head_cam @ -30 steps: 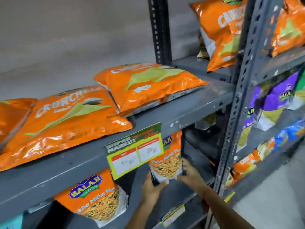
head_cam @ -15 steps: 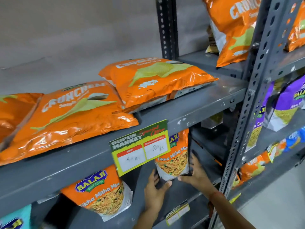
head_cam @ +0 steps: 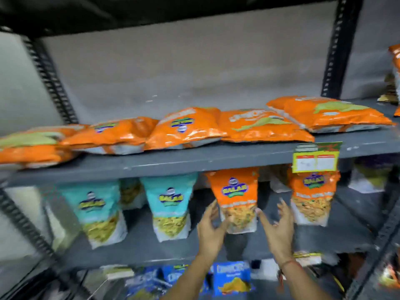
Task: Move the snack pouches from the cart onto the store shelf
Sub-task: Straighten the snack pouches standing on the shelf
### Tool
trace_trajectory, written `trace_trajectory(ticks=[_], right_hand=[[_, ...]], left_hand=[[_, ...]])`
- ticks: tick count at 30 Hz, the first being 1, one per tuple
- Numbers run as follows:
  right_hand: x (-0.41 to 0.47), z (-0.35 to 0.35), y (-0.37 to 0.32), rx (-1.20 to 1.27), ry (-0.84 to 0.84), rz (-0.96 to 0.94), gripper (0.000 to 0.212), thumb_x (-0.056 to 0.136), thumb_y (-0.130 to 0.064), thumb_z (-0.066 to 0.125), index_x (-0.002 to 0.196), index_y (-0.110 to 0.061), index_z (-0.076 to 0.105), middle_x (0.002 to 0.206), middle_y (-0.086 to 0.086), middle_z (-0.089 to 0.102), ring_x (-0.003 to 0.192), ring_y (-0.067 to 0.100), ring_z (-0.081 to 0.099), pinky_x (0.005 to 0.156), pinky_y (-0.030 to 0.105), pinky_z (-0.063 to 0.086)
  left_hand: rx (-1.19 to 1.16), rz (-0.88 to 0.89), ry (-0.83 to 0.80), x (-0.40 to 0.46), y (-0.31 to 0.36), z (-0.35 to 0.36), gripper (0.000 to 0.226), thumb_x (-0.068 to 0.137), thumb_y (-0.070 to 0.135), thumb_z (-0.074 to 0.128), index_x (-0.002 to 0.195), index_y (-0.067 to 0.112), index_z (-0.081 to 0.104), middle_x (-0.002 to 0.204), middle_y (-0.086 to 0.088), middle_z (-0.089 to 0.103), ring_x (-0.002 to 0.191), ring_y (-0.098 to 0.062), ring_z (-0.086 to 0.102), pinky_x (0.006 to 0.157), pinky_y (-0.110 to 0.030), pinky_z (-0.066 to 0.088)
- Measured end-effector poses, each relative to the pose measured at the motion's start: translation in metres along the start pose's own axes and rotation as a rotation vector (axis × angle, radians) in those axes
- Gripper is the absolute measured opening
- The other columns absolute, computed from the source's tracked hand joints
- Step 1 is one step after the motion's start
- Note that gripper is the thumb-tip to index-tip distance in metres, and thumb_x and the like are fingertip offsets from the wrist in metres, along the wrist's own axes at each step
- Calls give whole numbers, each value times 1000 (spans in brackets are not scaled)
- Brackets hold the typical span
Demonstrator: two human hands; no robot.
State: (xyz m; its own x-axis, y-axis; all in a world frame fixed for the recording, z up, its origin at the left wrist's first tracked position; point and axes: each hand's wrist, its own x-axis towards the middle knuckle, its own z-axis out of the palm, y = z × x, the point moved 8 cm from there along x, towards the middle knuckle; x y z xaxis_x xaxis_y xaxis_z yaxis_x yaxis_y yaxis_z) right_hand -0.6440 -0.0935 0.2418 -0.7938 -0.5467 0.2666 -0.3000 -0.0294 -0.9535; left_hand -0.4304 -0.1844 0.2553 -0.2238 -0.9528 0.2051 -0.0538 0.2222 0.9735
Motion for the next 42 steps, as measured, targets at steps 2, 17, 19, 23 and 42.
trace_trajectory(ticks=[2, 17, 19, 23, 42], right_hand=[[-25, 37, -29, 21, -70, -28, 72, 73, -20, 80, 135, -19, 45, 131, 13, 54, 121, 31, 50, 100, 57, 45], [-221, 367, -61, -73, -1069, -90, 55, 78, -19, 76, 126, -25, 51, 120, 1, 59, 106, 14, 59, 85, 24, 50], [-227, 408, -46, -102, -1177, -17, 70, 78, -18, 76, 138, -18, 40, 126, -1, 51, 115, 17, 54, 96, 29, 48], [-230, 470, -23, -153, -1288, -6, 75, 74, -21, 79, 135, -27, 35, 112, -10, 57, 103, 4, 59, 86, 9, 46], [-221, 500, 3, -33, -1255, 61, 117, 46, -32, 92, 144, -18, 30, 143, -3, 46, 133, 15, 44, 109, 39, 42]], left_hand=[[6, 20, 89, -8, 10, -57, 62, 74, 10, 79, 128, 22, 52, 118, 7, 61, 104, -2, 60, 85, -2, 45], [-8, -308, 577, -23, -116, -392, 78, 67, 27, 84, 132, 11, 44, 142, -16, 48, 123, -32, 50, 98, -46, 45], [-15, -376, 549, -8, -138, -412, 94, 63, 22, 87, 140, 9, 35, 144, -15, 45, 119, -29, 50, 92, -42, 45], [152, -418, 443, 25, -180, -441, 102, 59, 17, 90, 143, 16, 32, 140, -12, 52, 123, -23, 53, 105, -36, 44], [216, -349, 345, 47, -189, -434, 88, 60, 24, 89, 133, 36, 40, 122, 17, 63, 113, 4, 58, 94, -16, 47]])
